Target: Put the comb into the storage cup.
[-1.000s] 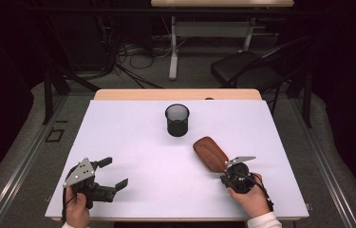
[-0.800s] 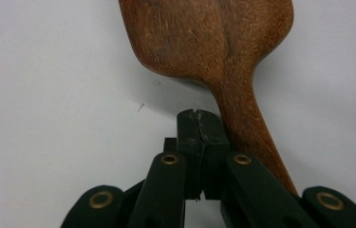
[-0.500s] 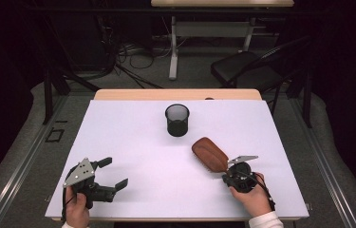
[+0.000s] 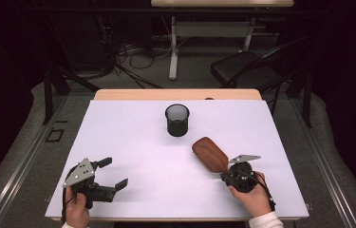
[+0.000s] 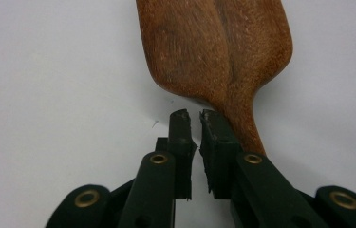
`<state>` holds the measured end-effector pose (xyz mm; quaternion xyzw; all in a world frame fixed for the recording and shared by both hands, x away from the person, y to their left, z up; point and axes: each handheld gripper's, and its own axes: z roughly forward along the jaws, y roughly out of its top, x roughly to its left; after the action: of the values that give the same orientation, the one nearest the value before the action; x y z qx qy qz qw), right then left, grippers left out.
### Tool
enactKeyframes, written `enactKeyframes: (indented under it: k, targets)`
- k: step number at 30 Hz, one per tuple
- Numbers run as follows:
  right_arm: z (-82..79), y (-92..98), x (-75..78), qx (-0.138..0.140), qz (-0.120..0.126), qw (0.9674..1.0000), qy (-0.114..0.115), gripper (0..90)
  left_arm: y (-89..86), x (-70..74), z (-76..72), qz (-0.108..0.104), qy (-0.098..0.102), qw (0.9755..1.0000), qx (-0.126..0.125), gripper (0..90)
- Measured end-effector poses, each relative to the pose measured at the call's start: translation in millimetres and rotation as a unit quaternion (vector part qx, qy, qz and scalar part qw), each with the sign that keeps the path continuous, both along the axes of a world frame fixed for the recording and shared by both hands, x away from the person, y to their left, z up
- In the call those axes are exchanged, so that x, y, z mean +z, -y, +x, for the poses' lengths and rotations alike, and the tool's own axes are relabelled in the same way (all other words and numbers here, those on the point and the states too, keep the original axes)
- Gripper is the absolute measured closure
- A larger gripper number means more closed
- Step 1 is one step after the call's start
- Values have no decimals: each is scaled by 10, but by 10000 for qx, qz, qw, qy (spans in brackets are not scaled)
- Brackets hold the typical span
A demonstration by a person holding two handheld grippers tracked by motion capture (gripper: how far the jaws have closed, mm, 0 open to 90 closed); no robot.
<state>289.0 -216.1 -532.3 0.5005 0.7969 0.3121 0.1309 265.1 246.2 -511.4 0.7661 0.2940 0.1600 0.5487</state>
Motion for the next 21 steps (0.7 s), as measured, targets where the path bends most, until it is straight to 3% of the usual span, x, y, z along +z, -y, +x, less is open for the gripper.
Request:
enactKeyframes:
  k: [8, 21]
  targets:
    - [-35, -4, 71, 76, 127, 9993, 353, 720, 0, -3, 1, 5, -15, 10000, 0, 38]
    - [-33, 16, 113, 12, 277, 9983, 506, 522, 0, -7, 5, 19, -21, 10000, -7, 45]
